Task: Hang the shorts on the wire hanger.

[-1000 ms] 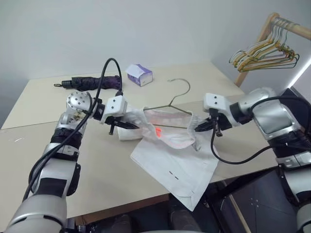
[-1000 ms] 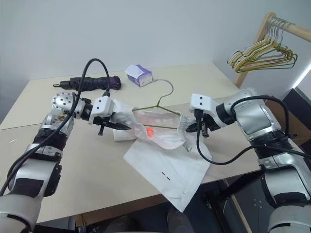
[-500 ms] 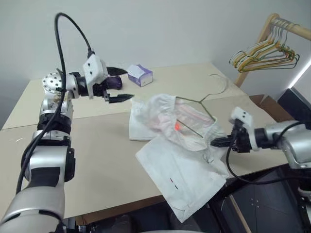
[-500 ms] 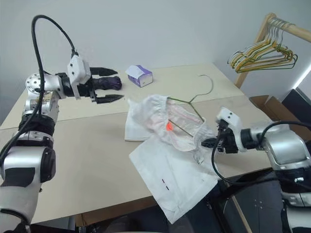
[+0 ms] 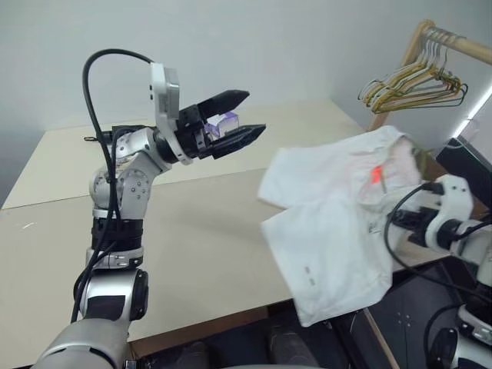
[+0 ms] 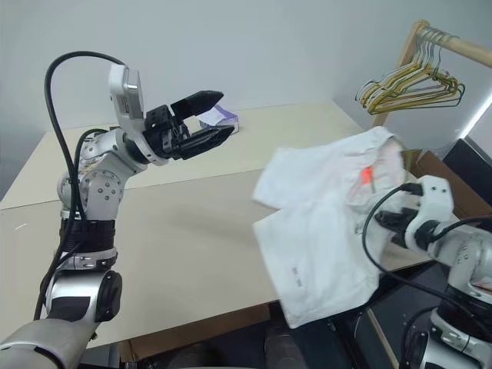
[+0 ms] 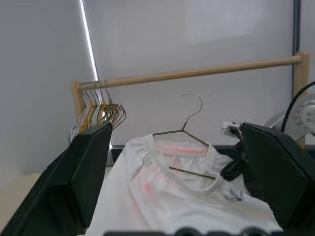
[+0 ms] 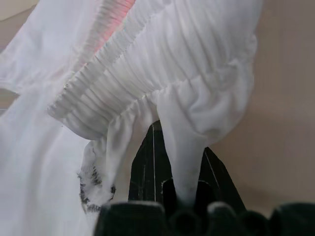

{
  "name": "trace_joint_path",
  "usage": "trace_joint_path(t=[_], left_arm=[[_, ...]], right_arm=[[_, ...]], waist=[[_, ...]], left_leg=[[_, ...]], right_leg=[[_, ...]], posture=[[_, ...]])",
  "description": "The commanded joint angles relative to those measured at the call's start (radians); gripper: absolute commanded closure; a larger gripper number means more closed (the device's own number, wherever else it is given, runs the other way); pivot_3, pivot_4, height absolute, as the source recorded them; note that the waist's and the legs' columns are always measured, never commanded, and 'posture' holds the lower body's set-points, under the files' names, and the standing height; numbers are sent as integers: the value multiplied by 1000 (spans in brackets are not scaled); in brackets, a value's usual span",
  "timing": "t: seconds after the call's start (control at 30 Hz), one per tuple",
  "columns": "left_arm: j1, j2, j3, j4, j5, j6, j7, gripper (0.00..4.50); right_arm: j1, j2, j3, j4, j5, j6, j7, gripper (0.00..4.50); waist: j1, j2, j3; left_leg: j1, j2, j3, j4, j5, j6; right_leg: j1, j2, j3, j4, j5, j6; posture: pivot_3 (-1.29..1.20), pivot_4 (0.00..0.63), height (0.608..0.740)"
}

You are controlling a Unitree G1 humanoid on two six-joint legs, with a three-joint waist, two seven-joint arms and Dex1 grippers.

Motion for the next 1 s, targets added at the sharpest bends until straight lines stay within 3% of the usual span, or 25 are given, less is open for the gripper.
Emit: trace_joint_path(t=[0.03, 0.23, 0.57, 0.8, 0.97, 1.0], left_arm=[[-38, -11, 18, -49, -47, 34, 45, 24], [-20, -13, 14, -88, -80, 68, 76, 24], [8, -15, 20, -137, -107, 82, 125, 24], [26, -10, 10, -150, -93, 63, 117, 24], [36, -2, -4, -154, -67, 34, 108, 24], [36, -1, -3, -154, -68, 35, 107, 7]], right_arm=[[-89, -59, -81, 48, -8, 15, -44, 4500], [-292, -130, -122, 306, -105, 15, -195, 4500], [-561, -234, -210, 682, -178, -141, -373, 4500], [-633, -293, -291, 943, -168, -278, -498, 4500], [-591, -280, -311, 996, -152, -317, -547, 4500], [-584, -276, -314, 995, -147, -315, -549, 4231]], waist=[[-8, 0, 0], [-45, 2, 0], [-67, 2, 1], [-80, 2, 1], [-89, 2, 1], [-89, 2, 1]], left_leg=[[0, 0, 0, 0, 0, 0], [11, 0, 2, -3, 0, 0], [15, 0, 4, -5, 0, 0], [18, 0, 7, -8, 0, 0], [22, 0, 7, -8, 0, 0], [24, 0, 7, -9, 0, 0]], right_leg=[[0, 0, 0, 0, 0, 0], [14, 1, -1, -9, -2, 4], [16, 1, 2, -10, -3, 5], [20, 1, 2, -14, -3, 4], [25, 0, 2, -16, -3, 4], [27, 0, 2, -16, -3, 4]], posture=[[-254, 0, 740], [-247, 0, 740], [-235, 0, 740], [-232, 0, 740], [-229, 0, 740], [-229, 0, 740]])
